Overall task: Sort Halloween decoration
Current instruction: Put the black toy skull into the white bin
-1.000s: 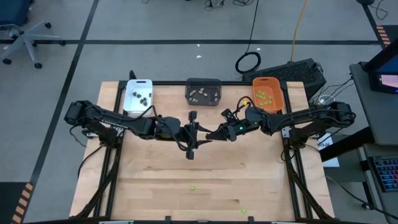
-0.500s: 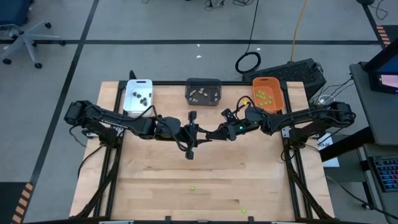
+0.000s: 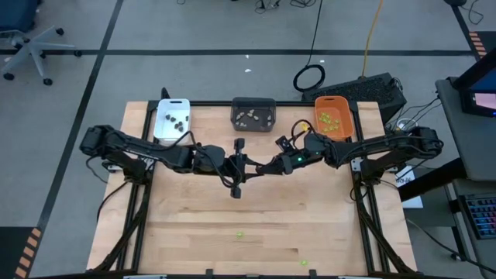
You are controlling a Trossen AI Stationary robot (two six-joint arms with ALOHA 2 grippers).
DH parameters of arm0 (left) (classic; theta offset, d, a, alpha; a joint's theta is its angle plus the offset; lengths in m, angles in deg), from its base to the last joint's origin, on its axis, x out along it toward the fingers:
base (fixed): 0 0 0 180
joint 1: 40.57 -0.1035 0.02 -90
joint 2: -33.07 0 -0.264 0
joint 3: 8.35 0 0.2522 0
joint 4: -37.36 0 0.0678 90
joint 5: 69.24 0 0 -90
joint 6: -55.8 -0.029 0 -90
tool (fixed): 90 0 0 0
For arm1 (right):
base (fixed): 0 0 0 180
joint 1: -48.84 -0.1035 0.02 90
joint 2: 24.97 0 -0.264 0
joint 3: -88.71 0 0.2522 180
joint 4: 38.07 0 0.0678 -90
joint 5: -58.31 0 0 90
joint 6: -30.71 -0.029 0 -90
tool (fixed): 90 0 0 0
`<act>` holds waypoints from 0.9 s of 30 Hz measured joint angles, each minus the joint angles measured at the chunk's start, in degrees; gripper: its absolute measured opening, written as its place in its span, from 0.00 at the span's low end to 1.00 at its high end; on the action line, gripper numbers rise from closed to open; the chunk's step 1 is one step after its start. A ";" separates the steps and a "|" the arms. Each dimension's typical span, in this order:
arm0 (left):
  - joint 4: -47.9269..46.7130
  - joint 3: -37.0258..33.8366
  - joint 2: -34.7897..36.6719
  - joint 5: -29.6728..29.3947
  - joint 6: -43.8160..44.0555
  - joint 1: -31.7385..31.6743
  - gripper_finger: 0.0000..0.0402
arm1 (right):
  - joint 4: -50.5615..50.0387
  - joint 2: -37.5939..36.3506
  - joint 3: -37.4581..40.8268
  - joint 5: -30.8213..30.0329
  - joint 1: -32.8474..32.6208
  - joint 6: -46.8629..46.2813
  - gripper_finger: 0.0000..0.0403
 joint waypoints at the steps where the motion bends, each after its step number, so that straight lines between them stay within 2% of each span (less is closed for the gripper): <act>1: 0.03 0.00 0.11 -0.01 -0.01 -0.04 0.22 | 0.08 -0.04 0.00 -0.02 0.01 0.13 0.42; 9: -2.14 0.00 1.69 -0.86 -0.02 -0.14 0.24 | -1.25 -0.68 0.00 -0.01 0.11 0.79 0.45; 24: -15.00 0.07 8.29 -5.09 -0.10 -0.19 0.25 | -14.01 -5.69 0.00 -0.11 2.28 6.56 0.45; 27: -16.14 0.07 9.45 -5.96 -2.33 -0.19 0.25 | -16.57 -5.69 0.00 -0.34 2.32 8.36 0.45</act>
